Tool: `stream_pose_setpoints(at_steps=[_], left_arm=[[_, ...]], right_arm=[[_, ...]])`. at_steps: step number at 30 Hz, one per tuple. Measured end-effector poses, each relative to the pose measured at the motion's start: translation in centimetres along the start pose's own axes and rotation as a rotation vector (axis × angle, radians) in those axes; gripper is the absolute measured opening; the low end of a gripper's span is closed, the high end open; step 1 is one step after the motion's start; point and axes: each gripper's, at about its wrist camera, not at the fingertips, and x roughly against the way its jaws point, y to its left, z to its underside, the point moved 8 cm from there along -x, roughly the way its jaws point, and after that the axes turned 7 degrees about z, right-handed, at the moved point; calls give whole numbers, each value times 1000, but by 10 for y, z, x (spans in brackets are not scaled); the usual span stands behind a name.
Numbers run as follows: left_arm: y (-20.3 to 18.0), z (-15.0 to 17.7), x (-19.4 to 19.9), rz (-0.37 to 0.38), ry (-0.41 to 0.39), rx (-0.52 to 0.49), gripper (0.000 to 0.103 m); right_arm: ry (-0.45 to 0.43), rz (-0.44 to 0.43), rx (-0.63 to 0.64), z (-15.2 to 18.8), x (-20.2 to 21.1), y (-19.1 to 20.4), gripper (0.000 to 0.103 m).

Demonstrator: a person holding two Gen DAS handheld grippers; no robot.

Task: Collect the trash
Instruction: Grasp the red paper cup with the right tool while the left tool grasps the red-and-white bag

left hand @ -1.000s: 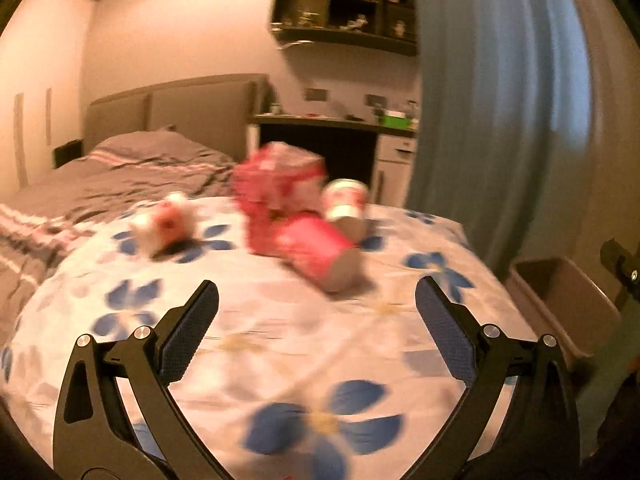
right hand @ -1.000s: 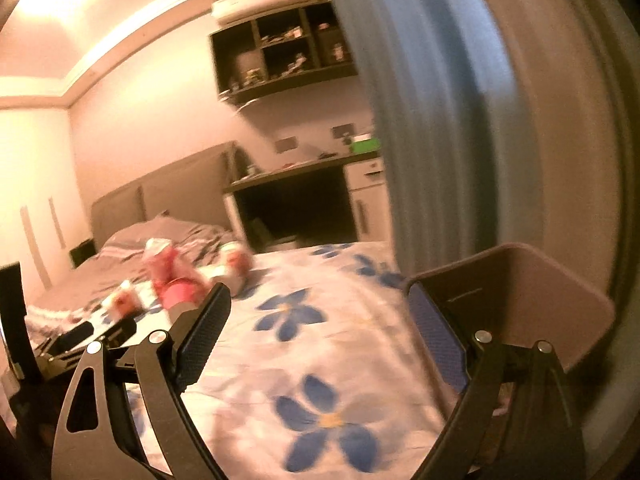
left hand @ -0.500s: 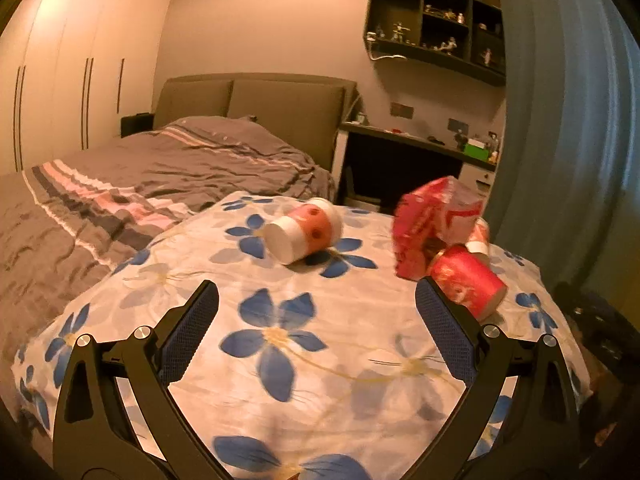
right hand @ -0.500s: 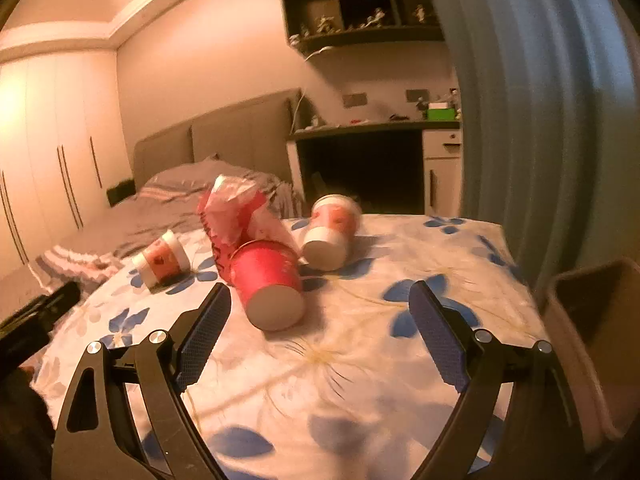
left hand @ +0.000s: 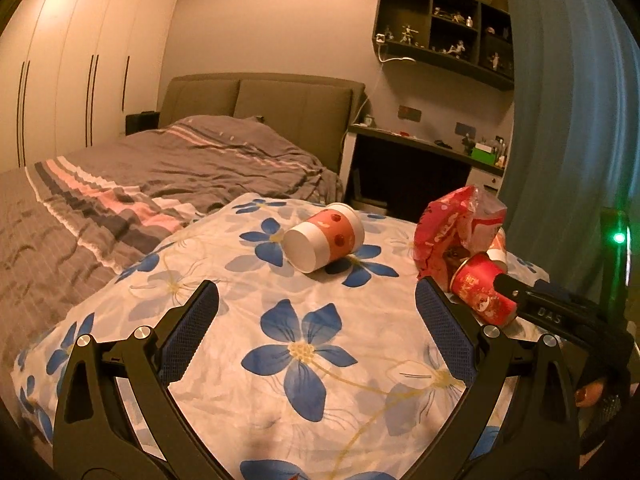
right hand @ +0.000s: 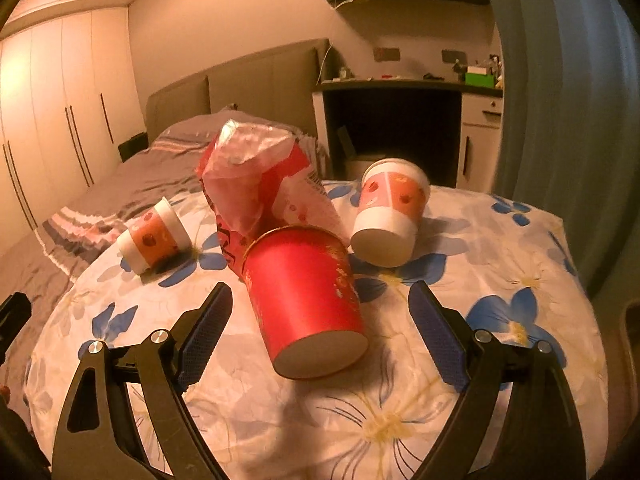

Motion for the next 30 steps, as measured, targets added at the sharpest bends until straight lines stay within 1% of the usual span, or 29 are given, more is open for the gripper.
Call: stream_pose_setpoints(at_steps=[1, 3, 4, 6, 9, 15, 19, 21, 24, 28, 30], left_arm=[[0, 0, -1, 2, 1, 1, 97], [1, 0, -2, 1, 4, 1, 97], [1, 0, -3, 3, 5, 2, 97], [1, 1, -4, 4, 7, 2, 97], [-1, 1, -4, 5, 9, 0, 97], [-6, 3, -5, 13, 15, -3, 97], [-16, 4, -9, 35, 24, -13, 97], [-24, 3, -12, 55, 27, -19, 97], [-41, -3, -19, 109, 28, -16, 97], [-72, -17, -38, 208, 17, -22, 97], [-86, -21, -50, 239, 17, -35, 97]], right_arm=[[12, -5, 3, 1, -3, 1, 81], [38, -17, 13, 4, -8, 3, 80], [48, -23, 16, 5, -10, 4, 77], [67, -34, 22, 7, -14, 6, 73], [89, -42, 27, 10, -18, 8, 63], [89, -59, 48, 15, -10, 9, 59], [68, -79, 26, 19, 9, 4, 59], [42, -80, 0, 21, 24, -4, 59], [0, -67, -49, 22, 48, -22, 59], [-60, -43, -124, 20, 78, -49, 59], [-80, -35, -164, 18, 90, -64, 59]])
